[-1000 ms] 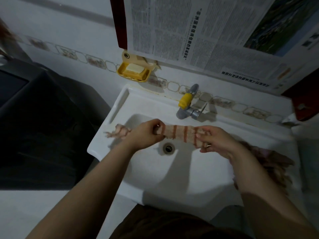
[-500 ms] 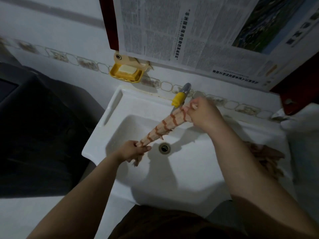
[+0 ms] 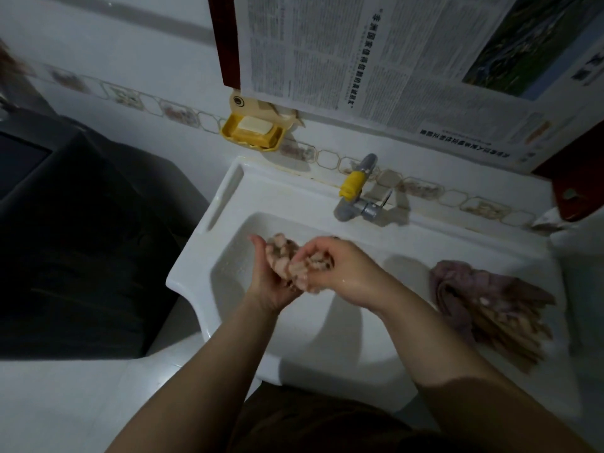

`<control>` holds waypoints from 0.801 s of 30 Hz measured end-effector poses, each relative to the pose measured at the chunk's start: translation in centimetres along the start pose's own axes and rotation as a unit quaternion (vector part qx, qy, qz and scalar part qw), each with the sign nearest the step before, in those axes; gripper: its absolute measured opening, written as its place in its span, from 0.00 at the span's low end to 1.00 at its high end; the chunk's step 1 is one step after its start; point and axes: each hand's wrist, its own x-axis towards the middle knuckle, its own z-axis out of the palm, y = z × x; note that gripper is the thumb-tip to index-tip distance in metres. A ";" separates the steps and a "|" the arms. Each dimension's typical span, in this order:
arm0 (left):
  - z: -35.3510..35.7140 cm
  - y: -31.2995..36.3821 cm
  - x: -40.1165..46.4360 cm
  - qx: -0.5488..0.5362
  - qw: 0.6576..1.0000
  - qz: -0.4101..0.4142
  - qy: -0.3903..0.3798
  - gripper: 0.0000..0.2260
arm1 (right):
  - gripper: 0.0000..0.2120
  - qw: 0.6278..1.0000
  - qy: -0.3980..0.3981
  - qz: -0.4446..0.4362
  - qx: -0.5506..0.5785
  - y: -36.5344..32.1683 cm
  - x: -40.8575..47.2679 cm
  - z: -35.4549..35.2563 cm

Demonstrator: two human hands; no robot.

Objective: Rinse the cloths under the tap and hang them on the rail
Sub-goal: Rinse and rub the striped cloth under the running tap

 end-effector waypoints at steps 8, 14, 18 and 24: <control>1.7 3.6 -1.5 0.205 0.966 -0.048 -0.150 0.26 | 0.14 0.998 -0.030 0.034 -0.052 0.6 -0.2 -3.9; 4.8 5.6 -3.2 0.371 0.894 -0.086 -0.237 0.15 | 0.22 0.986 0.031 -0.004 -0.163 0.6 1.0 -2.5; 4.4 5.8 -3.0 0.493 0.852 -0.090 -0.153 0.16 | 0.21 0.986 0.089 -0.073 -0.122 1.1 1.2 -1.6; 3.7 5.7 -3.3 0.444 0.865 -0.208 -0.104 0.17 | 0.28 0.976 0.096 -0.123 -0.152 1.9 1.6 -2.1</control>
